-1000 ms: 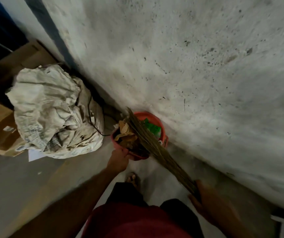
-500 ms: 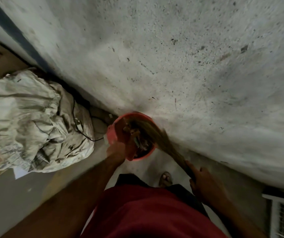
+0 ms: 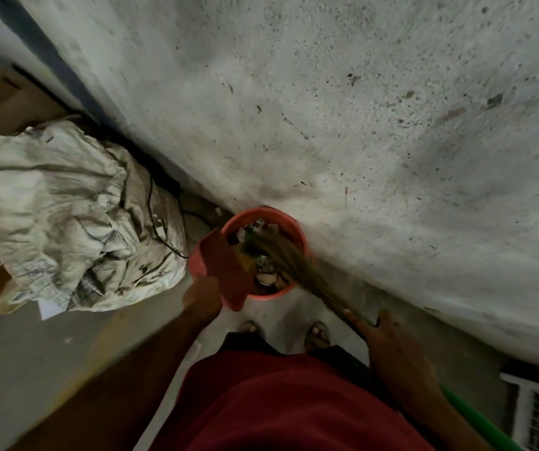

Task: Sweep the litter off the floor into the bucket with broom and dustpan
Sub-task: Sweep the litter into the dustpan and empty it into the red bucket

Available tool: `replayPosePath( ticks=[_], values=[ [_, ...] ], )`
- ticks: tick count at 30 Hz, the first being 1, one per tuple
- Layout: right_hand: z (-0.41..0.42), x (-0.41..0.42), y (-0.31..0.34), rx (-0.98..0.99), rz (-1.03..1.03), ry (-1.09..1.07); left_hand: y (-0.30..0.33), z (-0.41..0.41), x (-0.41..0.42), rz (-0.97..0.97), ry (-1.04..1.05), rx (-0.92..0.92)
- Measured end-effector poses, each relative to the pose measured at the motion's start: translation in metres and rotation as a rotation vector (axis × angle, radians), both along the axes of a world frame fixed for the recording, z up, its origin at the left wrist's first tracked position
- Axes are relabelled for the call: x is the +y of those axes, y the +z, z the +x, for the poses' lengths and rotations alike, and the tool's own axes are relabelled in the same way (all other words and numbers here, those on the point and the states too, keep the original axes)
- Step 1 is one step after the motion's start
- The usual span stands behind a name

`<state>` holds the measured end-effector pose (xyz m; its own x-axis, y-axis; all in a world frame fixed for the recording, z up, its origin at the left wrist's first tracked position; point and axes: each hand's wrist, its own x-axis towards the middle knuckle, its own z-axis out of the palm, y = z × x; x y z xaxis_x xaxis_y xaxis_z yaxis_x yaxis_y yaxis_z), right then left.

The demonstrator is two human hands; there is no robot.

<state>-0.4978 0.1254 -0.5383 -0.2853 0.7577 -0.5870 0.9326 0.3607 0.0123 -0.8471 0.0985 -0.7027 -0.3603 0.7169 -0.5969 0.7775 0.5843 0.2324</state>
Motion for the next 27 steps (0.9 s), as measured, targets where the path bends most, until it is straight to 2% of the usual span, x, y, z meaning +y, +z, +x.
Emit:
replayPosePath(
  ticks=[2, 6, 9, 11, 15, 22, 24, 27],
  values=[
    [-0.012, 0.004, -0.022, -0.033, -0.013, 0.066, 0.002, -0.002, -0.009, -0.032, -0.011, 0.025],
    [-0.04, 0.011, -0.053, -0.048, 0.002, 0.039, 0.02, -0.008, -0.016, -0.033, -0.035, 0.02],
    [-0.03, 0.016, -0.057, -0.03, -0.013, -0.029, 0.025, -0.02, -0.027, -0.068, -0.012, 0.018],
    [-0.014, 0.013, -0.052, 0.052, -0.028, -0.105, 0.04, -0.018, -0.033, -0.102, -0.015, 0.039],
    [0.026, 0.008, -0.036, 0.225, -0.045, -0.199, 0.061, -0.011, -0.048, -0.04, -0.014, 0.069],
    [0.061, 0.018, -0.021, 0.42, -0.038, -0.117, 0.063, 0.02, -0.071, 0.084, 0.222, -0.002],
    [0.061, 0.027, -0.018, 0.476, -0.069, -0.132, 0.062, 0.035, -0.079, 0.053, 0.235, -0.004],
    [0.056, 0.039, -0.007, 0.534, -0.081, -0.023, 0.057, 0.055, -0.097, 0.025, 0.309, -0.006]
  ],
)
